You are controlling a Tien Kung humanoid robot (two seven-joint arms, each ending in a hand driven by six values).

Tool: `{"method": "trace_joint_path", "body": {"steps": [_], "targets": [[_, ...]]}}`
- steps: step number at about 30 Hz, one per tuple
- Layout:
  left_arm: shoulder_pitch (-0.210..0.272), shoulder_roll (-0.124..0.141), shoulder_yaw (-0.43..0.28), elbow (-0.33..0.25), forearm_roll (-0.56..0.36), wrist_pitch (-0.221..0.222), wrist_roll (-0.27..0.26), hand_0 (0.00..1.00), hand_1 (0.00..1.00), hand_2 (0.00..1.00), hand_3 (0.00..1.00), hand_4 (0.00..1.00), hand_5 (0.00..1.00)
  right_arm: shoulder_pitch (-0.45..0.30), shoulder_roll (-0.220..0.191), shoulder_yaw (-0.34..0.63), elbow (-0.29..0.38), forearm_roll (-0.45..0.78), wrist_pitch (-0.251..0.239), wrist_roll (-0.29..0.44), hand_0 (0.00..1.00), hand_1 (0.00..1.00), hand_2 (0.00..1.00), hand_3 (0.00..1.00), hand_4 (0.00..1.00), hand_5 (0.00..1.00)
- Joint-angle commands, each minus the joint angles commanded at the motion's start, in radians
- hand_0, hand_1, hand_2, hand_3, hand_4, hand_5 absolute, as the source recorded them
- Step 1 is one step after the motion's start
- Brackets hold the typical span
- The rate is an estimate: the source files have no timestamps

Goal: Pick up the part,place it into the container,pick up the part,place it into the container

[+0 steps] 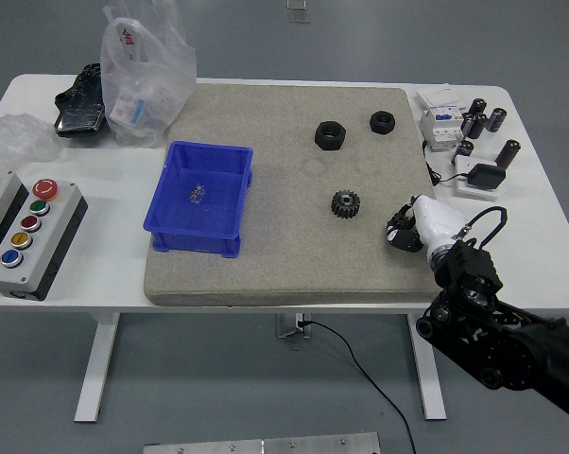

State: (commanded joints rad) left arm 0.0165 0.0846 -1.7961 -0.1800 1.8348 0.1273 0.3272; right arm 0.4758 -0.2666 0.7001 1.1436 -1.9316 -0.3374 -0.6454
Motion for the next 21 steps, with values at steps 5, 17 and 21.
{"method": "trace_joint_path", "body": {"steps": [5, 17, 21], "targets": [[0.0, 0.0, 0.0, 0.0, -0.003, 0.001, -0.006, 0.868, 0.698, 0.682, 0.837, 0.906, 0.998, 0.013, -0.003, -0.016, 0.006, -0.024, -0.012, 0.0, 0.246, 0.459, 0.423, 0.563, 0.553, 0.292], [-0.004, -0.001, -0.001, 0.0, 0.004, 0.001, -0.003, 0.863, 0.696, 0.679, 0.833, 0.904, 0.998, 0.206, 0.067, -0.182, 0.069, 0.063, -0.159, 0.0, 0.262, 0.487, 0.446, 0.574, 0.557, 0.298], [-0.007, -0.002, 0.0, 0.0, 0.007, 0.0, 0.001, 0.861, 0.694, 0.678, 0.832, 0.901, 0.998, 0.271, 0.105, -0.258, 0.075, 0.155, -0.243, 0.0, 0.307, 0.506, 0.506, 0.595, 0.553, 0.293]]}}
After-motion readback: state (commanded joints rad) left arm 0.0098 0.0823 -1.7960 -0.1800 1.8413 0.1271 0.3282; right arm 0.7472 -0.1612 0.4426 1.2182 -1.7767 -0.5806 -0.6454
